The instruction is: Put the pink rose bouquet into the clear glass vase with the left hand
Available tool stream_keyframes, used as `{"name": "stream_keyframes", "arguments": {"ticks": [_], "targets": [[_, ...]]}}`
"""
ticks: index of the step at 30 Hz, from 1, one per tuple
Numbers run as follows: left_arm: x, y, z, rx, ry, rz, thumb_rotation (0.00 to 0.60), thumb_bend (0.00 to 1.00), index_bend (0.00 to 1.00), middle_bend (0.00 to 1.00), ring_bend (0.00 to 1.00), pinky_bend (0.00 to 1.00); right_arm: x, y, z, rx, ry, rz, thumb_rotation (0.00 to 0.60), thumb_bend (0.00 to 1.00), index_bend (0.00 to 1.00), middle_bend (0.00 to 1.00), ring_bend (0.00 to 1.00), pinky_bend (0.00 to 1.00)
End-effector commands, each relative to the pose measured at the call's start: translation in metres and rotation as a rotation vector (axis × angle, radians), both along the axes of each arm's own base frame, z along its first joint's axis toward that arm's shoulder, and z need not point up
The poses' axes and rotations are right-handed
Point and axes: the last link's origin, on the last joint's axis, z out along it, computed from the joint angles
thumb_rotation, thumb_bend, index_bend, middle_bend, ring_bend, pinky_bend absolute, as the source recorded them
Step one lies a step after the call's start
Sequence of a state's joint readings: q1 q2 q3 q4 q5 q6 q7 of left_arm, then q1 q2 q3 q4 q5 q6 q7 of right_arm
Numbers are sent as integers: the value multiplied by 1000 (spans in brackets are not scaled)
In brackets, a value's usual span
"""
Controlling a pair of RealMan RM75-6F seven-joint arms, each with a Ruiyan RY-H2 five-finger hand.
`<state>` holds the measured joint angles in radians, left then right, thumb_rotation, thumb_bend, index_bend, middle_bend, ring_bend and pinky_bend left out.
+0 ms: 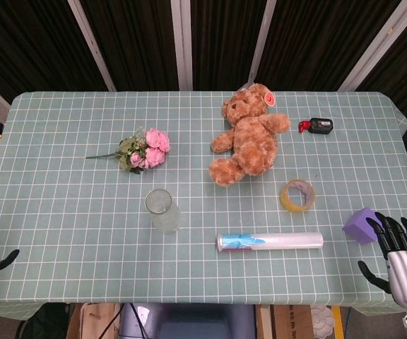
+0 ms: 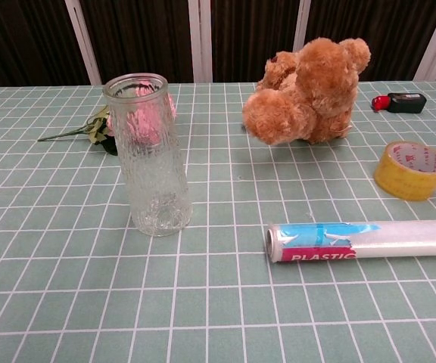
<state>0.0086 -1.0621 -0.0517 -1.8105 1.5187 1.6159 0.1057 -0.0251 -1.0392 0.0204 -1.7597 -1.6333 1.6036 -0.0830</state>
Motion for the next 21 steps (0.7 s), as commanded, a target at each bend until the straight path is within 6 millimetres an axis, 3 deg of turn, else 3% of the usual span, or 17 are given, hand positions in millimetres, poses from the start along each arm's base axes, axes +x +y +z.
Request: {"name": "stream_keyframes", "arguments": {"ticks": [1,10,14,21], "targets": [[-1,2,-1,-10,1,6,600,197,36,0,0,38,0,1,0,4,1,-3,600,275,132,103,102,0],[0,14,-7,-43,-6,-24,600,196,35,0,0,37,-1,4,4,-3,-15,-5,600,274,132,103,102,0],[1,43,-11,-99,22,-21,600,195,35,0,0,38,-2,4,6,-7,-21,-12,600,275,133,103,102,0],[35,108,-9,-198,58,-57,600,194,33,0,0,37,-3,3,7,-7,-20,-18,600,274,132,103,102,0]]}}
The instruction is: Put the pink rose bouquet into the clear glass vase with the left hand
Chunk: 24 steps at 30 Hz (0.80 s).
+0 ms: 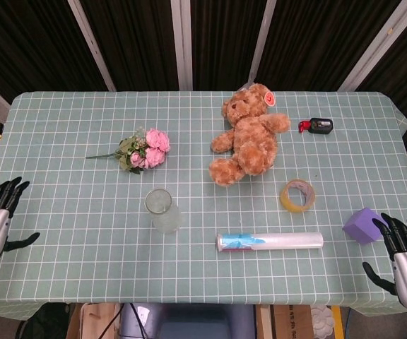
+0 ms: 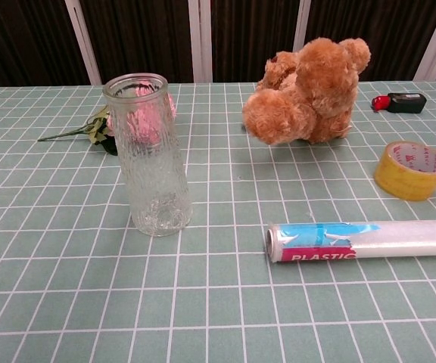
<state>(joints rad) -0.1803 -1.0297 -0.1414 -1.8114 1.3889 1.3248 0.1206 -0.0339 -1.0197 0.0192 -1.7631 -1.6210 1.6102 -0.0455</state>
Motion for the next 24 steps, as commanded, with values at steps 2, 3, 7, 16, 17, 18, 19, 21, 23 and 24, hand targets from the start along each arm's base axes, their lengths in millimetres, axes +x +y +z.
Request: {"name": "stream_keyframes", "arguments": {"ticks": [2,3,7,16,17,18,19,21,23,24], "targets": [[31,52,3,-41,52,-35,600,194,33,0,0,38,0,0,0,0,3,-1,600,274,132,103,102,0],[36,59,2,-46,61,-37,600,194,33,0,0,38,0,0,0,0,4,-1,600,274,133,103,102,0],[54,91,-11,-80,93,-35,600,194,32,0,0,37,-2,-1,-1,0,5,-10,600,274,133,103,101,0],[88,138,-49,-137,168,3,600,194,30,0,0,37,-7,-7,-2,4,11,-39,600,274,132,103,101,0],[90,141,-53,-141,173,6,600,194,30,0,0,37,-7,-7,-2,2,11,-41,600,275,132,103,102,0],[92,145,-59,-144,180,11,600,194,30,0,0,37,-8,-7,-2,2,11,-44,600,275,132,103,101,0],[94,149,-64,-147,185,14,600,194,30,0,0,38,-8,-8,-2,2,12,-46,600,274,133,103,101,0],[96,155,-73,-149,186,26,600,194,30,0,0,37,-9,-8,-2,3,13,-50,600,274,133,103,102,0],[96,162,-82,-151,182,43,600,194,30,0,0,37,-10,-8,-3,4,13,-54,600,275,132,103,102,0],[96,166,-87,-150,180,53,600,194,30,0,0,37,-10,-9,-3,4,13,-56,600,275,133,103,102,0]]}}
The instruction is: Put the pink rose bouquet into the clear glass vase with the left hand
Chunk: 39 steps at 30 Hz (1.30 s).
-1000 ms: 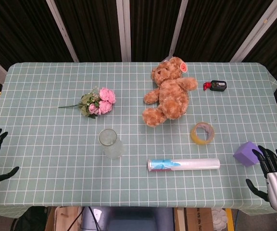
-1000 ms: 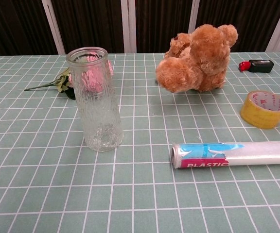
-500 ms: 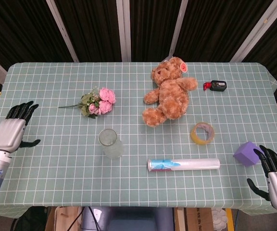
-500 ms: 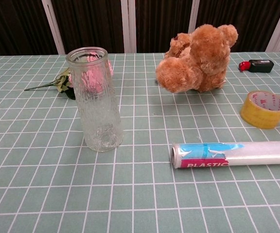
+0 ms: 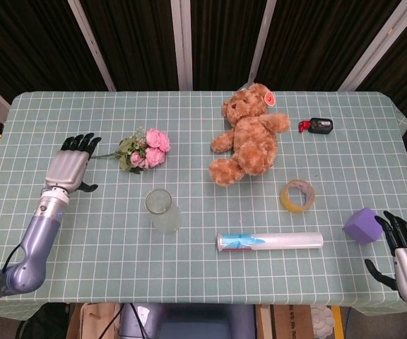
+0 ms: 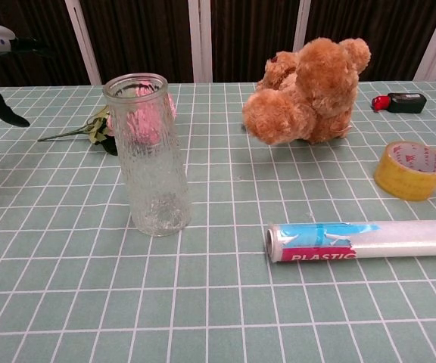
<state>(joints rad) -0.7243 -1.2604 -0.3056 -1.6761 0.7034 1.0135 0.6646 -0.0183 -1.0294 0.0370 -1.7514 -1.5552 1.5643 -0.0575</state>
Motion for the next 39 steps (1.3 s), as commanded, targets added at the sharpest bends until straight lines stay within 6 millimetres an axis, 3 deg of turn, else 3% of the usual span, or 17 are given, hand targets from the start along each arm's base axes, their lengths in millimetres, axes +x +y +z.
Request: {"name": "stream_keyframes", "arguments": {"ticks": [1,19,27,31,39], "targets": [[4,15,-19,-4,1,28,600,194,30,0,0,37,-1,-1,0,0,0,-5,600,275,133,103,102,0],[16,58,-78,-15,9,55,600,193,28,0,0,38,-12,-7,2,-9,3,-60,600,275,133,103,102,0],[19,67,-98,-27,7,55,600,195,30,1,0,45,-13,-9,1,-12,8,-68,600,274,133,103,101,0],[30,70,-115,-13,-27,12,600,205,73,56,37,100,-14,-10,3,-21,4,-70,600,275,132,103,102,0],[37,74,-128,23,-43,-28,600,270,112,110,74,132,-15,-8,4,-18,-8,-68,600,274,132,103,102,0]]}}
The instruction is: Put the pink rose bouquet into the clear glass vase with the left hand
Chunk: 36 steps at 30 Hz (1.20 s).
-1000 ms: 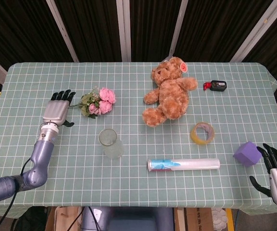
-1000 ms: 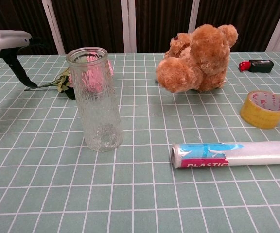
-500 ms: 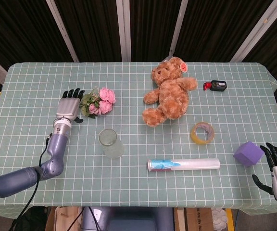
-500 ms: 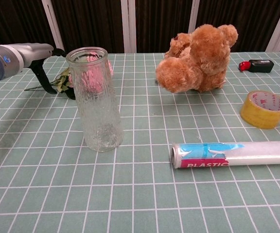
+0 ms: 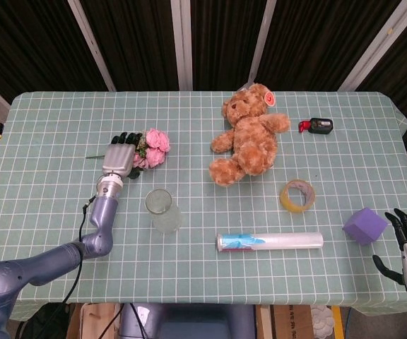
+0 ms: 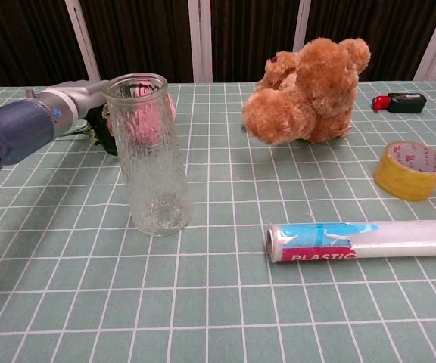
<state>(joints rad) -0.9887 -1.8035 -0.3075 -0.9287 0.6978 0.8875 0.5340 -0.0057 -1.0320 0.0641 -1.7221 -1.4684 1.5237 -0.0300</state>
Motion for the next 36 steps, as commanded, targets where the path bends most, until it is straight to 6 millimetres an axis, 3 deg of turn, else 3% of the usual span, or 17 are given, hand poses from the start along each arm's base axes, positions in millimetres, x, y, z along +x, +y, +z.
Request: {"name": "stream_keyframes", "arguments": {"ticks": [1,5,15,21,24,32,36], "targets": [[5,1,-5,12,-11,-13,600,276,115,112,74,133,0,0,0,3,-2,2,600,274,132,103,102,0],[7,3,-10,15,8,-15,600,296,126,132,95,155,0,1,0,6,-5,3,600,274,133,103,102,0],[12,4,-20,78,56,-45,600,492,315,383,338,461,-1,3,2,-1,-6,-4,600,275,133,103,102,0],[12,5,-16,130,54,-71,600,510,346,411,359,487,-1,6,4,-8,-9,-5,600,274,133,103,102,0],[9,5,-5,171,18,-80,600,510,347,411,359,487,-1,7,5,-10,-11,-4,600,274,134,103,102,0],[-19,-2,53,269,-148,-137,600,510,342,402,359,487,1,9,5,-5,-15,5,600,274,141,103,102,0],[-22,-11,80,297,-295,-177,600,510,342,401,359,487,3,10,5,-4,-18,15,600,275,141,103,102,0]]}}
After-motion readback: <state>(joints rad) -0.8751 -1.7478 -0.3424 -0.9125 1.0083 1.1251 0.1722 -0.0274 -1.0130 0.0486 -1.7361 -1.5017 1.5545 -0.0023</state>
